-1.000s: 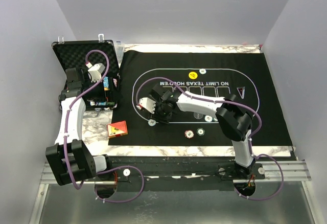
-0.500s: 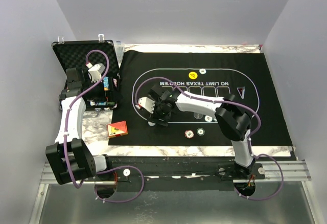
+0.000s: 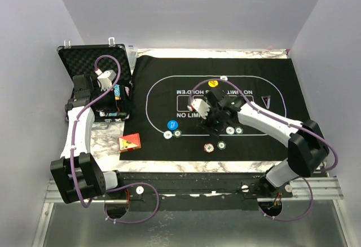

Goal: Distribute texas hold em gaming equipment

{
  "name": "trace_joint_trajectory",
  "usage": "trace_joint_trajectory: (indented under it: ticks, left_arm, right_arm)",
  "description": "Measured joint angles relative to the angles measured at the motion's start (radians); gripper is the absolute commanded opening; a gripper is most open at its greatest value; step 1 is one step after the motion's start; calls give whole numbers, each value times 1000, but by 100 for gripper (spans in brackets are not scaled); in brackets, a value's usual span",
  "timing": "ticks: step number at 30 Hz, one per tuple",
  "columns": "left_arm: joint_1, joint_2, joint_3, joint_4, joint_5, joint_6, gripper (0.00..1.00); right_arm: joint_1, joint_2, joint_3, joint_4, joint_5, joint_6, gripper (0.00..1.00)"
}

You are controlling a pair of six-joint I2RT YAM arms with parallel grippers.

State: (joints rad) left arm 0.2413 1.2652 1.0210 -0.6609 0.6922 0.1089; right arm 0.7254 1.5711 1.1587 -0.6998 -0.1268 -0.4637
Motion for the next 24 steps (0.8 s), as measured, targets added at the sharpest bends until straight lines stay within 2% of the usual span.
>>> trace_joint_trajectory:
  ticks: [5,9,24]
  left_arm:
    - [0,0,0,0,1,-1,99]
    - [0,0,0,0,2,-1,99]
    - [0,0,0,0,3,-4,99]
  right_arm:
    - [-18,-82,-176,-45,55,1,67]
    - [-18,-88,-246,-47,94,5,67]
    - [-18,-57,-253,-21,112,29,65]
